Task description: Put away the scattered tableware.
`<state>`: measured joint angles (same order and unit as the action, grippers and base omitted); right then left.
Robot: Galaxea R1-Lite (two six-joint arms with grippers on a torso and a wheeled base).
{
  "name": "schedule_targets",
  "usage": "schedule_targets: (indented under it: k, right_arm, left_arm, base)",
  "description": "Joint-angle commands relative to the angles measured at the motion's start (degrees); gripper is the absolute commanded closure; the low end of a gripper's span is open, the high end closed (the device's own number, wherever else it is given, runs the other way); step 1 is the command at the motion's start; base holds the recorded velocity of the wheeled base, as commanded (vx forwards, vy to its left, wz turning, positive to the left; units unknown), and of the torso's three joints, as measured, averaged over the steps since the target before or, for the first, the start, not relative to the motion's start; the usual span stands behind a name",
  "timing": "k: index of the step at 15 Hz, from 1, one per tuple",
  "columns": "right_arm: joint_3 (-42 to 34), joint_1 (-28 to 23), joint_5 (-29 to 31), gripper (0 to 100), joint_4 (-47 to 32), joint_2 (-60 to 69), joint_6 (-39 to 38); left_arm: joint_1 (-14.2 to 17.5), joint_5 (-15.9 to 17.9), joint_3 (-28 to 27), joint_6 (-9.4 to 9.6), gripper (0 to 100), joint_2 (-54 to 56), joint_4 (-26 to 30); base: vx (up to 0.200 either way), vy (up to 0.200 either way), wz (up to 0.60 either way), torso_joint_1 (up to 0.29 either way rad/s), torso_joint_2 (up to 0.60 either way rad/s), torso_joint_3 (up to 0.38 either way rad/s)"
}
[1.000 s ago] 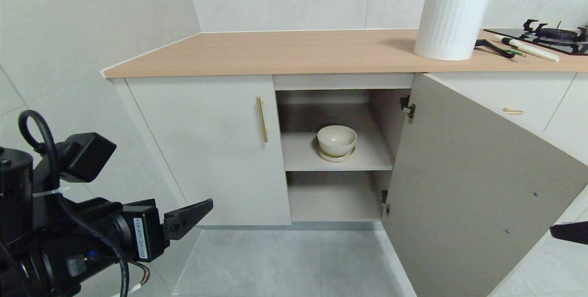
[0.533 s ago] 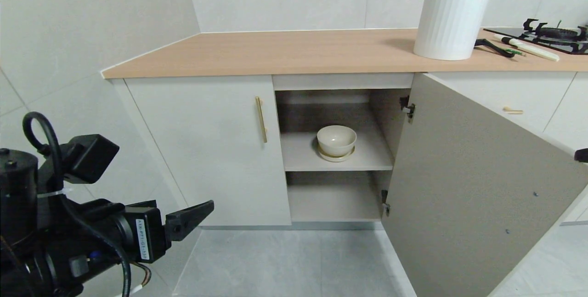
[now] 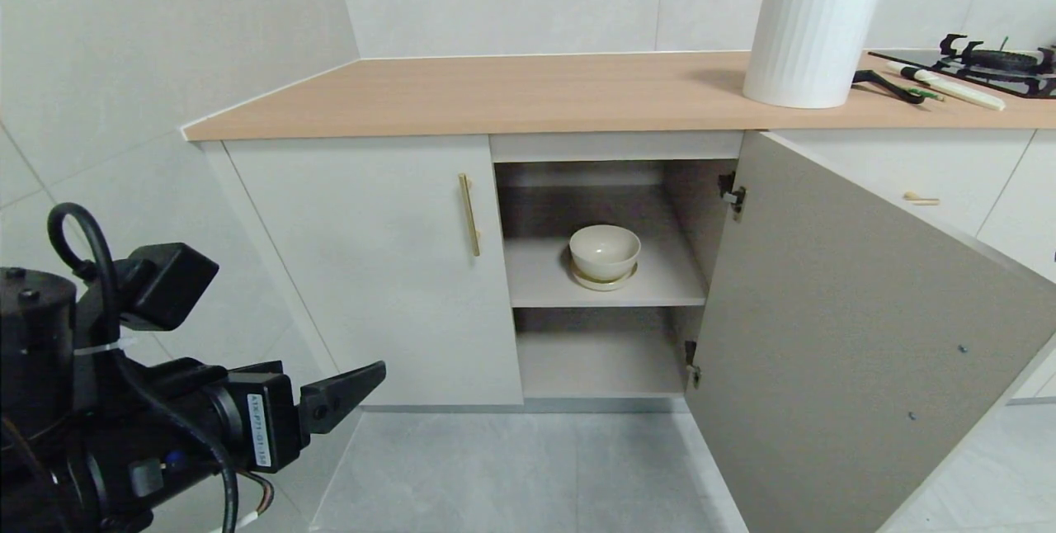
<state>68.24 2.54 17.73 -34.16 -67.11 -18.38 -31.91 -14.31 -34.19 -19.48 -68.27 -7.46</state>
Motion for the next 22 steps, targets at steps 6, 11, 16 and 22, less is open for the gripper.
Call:
schedule_targets:
  k: [6, 11, 16, 22]
  right_arm:
    - [-7.2, -0.4, -5.8, 0, 7.5, -6.5, 2.0]
    - [-12.0, 8.2, -6.1, 0, 14.8, -8.3, 1.4]
    - [-13.0, 17.2, -7.2, 0, 30.0, -19.5, -1.7]
    - [-14.7, 21.7, -12.0, 0, 43.7, -31.5, -7.9]
  left_arm:
    - [0.0, 0.0, 0.0, -0.03, 0, 0.0, 0.0]
    - [0.0, 0.0, 0.0, -0.03, 0, 0.0, 0.0]
    - [0.0, 0.0, 0.0, -0.03, 0, 0.2, 0.0]
    - [0.0, -0.1, -0.1, -0.03, 0, 0.2, 0.0]
  base:
    - [0.0, 0.0, 0.0, 0.0, 0.0, 0.0]
    - [0.0, 0.0, 0.0, 0.0, 0.0, 0.0]
    - [0.0, 0.0, 0.0, 0.0, 0.0, 0.0]
    - [0.0, 0.0, 0.0, 0.0, 0.0, 0.0]
